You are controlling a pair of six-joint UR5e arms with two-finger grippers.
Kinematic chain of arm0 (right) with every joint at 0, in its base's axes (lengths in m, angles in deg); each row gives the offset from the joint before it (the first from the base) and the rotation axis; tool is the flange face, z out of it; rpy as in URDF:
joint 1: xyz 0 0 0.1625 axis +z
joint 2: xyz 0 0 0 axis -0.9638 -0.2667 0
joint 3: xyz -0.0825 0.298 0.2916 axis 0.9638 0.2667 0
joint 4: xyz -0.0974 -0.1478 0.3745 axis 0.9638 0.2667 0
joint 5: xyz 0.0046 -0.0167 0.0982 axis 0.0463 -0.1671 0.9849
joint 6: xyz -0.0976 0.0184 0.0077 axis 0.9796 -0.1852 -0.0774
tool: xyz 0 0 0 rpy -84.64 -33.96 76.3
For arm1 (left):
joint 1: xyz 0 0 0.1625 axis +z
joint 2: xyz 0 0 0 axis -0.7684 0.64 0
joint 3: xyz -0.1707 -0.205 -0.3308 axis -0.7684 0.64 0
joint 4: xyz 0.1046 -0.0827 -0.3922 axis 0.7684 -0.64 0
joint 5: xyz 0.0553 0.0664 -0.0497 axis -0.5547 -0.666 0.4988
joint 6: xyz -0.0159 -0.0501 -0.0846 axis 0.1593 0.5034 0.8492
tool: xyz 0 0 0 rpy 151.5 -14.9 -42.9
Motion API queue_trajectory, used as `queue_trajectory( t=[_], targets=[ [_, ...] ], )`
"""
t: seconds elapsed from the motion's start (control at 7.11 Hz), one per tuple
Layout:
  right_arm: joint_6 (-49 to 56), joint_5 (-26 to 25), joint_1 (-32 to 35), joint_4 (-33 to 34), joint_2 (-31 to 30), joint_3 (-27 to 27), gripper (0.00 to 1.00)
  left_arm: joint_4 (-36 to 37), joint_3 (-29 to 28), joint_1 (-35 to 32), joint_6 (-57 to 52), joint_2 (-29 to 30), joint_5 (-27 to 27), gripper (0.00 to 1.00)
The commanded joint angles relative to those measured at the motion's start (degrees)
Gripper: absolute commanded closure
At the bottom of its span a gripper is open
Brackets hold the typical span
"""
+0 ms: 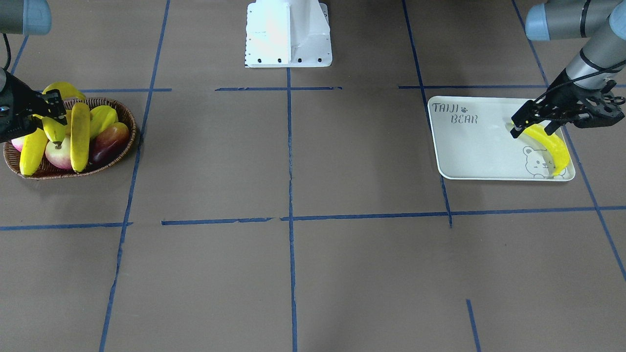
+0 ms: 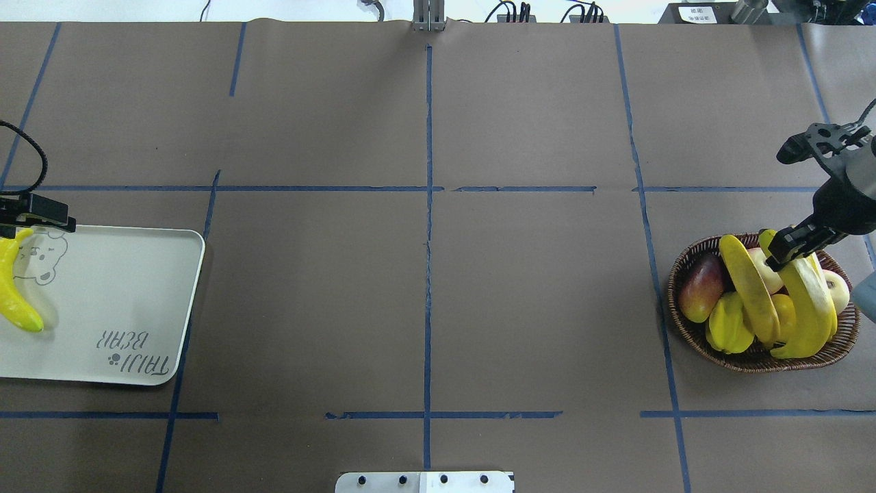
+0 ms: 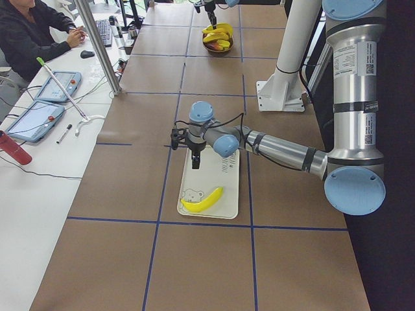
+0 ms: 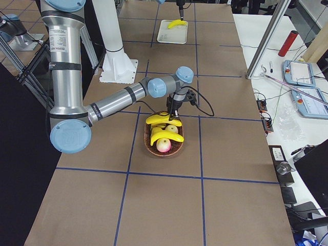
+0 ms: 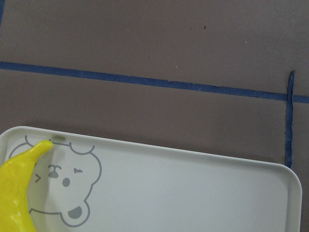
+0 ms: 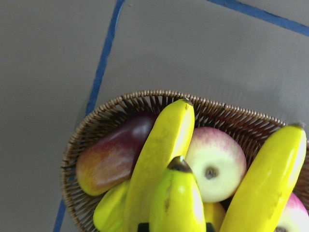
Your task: Transfer all bananas from basket to plate
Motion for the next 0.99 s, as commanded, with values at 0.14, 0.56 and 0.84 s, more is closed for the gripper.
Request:
queue_trajectory(
  t=[0.14,0.56,0.84],
  targets=[
    [-2.14,0.75,1.83,13.20,9.00,-8.17,1.00,0.17,0.00,0.27,0.29,0.89,0.00,0.00],
    [-28.70,-2.30,1.57,-2.44,19.59,-4.48,1.00,10.93,-0.17,4.28,13.49,16.74,0.26,0.00],
    [-48.84,-22.49,-7.85,-18.89,22.15,-4.12,0.99,10.89,-1.31,7.46,31.92,24.85,1.92,0.00]
  ],
)
